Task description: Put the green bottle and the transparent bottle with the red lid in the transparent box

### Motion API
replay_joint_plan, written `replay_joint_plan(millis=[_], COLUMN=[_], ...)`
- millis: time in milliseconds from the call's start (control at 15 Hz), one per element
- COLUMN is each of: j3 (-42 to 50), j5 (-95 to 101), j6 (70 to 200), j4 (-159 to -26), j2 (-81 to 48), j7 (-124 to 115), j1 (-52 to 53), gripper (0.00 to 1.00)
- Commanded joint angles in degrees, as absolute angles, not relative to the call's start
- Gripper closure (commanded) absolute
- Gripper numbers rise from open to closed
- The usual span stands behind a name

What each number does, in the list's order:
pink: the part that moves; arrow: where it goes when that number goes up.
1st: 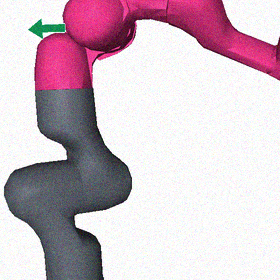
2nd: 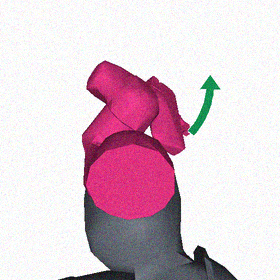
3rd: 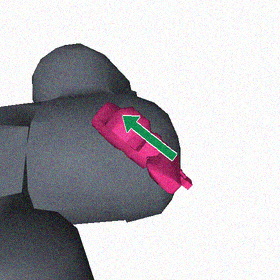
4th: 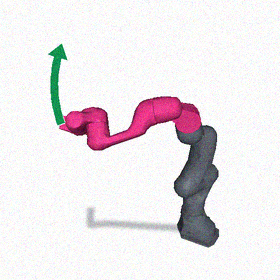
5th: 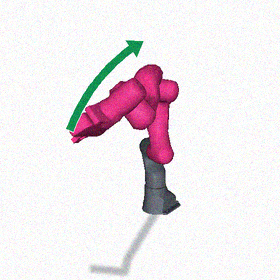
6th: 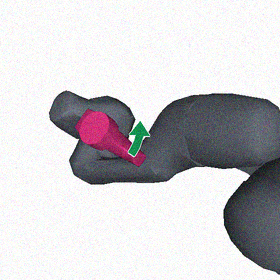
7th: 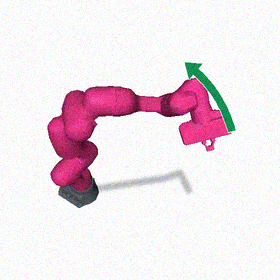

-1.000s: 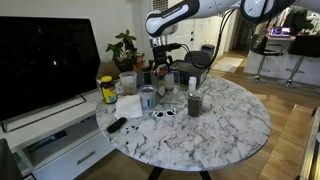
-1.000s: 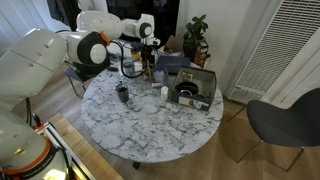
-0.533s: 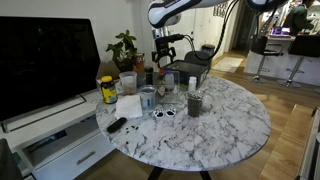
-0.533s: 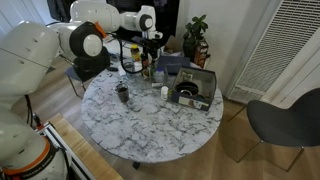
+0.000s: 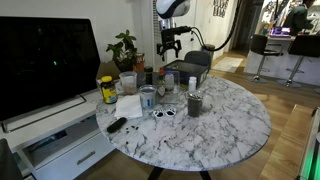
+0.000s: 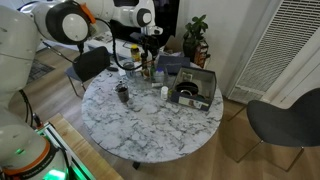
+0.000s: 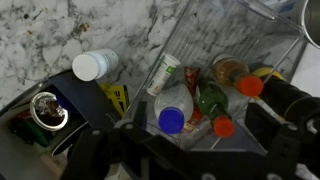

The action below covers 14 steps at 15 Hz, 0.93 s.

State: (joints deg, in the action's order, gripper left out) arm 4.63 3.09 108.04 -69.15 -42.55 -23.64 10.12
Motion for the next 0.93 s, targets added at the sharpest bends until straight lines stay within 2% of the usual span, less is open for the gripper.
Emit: replay_joint_plan(millis=[0, 467, 867], j3=[3.7, 2.2, 0.1], j5=[3.5, 2.6, -0.7], j6=[115.0, 126.4, 130.4], j4=[-82.7, -100.7, -117.6], j2=[-33.6, -22.0, -11.5], j7=[-22.3, -11.5, 6.7], j1=[9.4, 5.8, 0.1], gripper=[0.0, 0.0, 0.0])
